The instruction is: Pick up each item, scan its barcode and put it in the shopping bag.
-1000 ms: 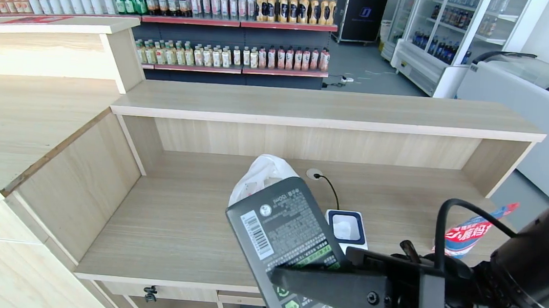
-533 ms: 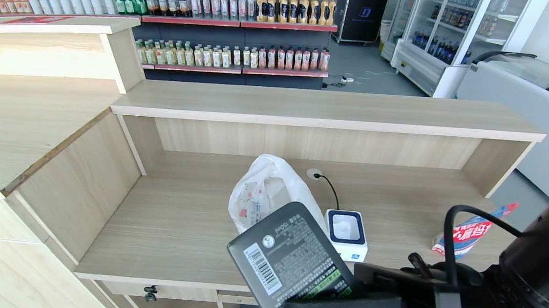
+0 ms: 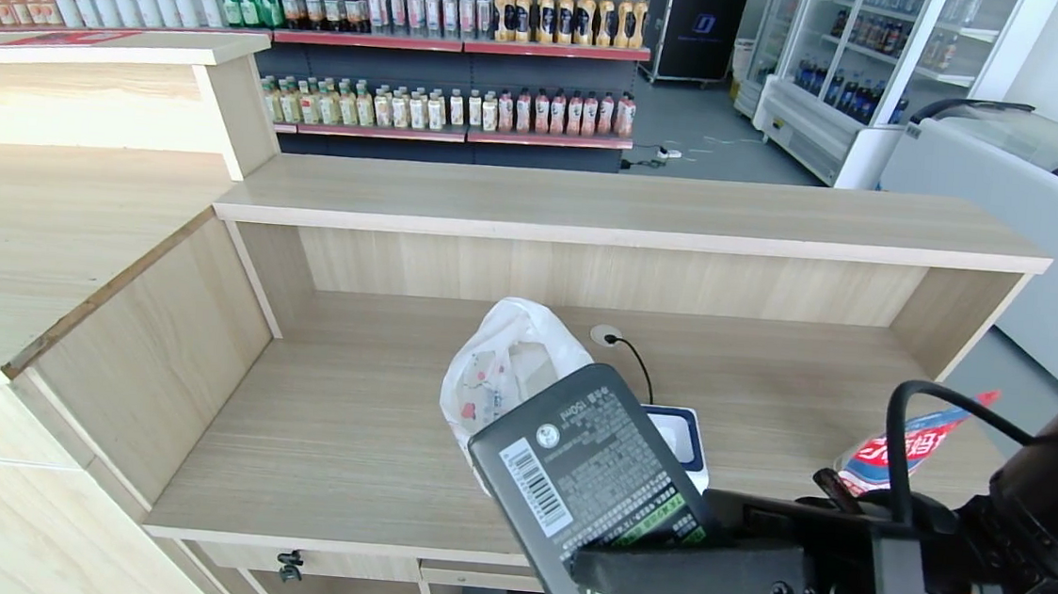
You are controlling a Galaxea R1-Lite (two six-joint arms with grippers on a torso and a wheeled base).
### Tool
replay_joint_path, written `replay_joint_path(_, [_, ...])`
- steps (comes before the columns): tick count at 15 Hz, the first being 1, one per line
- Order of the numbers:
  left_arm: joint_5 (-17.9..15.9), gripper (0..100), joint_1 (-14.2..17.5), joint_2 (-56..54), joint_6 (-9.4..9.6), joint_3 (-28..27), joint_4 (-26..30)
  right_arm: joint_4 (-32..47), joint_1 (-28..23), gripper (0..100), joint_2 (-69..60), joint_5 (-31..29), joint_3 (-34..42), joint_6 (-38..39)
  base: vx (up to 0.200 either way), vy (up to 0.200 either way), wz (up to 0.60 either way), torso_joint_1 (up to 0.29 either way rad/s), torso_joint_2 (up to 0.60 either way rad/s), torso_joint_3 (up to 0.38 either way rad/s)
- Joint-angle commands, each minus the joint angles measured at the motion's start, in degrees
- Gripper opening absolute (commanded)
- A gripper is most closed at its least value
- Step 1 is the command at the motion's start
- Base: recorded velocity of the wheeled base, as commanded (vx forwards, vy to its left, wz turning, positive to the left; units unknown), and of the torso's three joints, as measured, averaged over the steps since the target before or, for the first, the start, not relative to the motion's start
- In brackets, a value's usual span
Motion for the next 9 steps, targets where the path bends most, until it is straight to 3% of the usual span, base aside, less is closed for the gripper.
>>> replay_joint_path(1, [0.0, 100, 0.0, 0.1, -0.01, 0.0, 0.0, 0.0, 0.0, 0, 0.0, 0.0, 0.1, -0.1, 0.000, 0.000, 0.00, 0.000, 0.00, 0.000])
replay_joint_path(9, [0.0, 100, 0.0, 0.1, -0.01, 0.0, 0.0, 2.4, -0.1, 0, -1.7, 0.1, 0.1, -0.2, 0.000, 0.000, 0.00, 0.000, 0.00, 0.000])
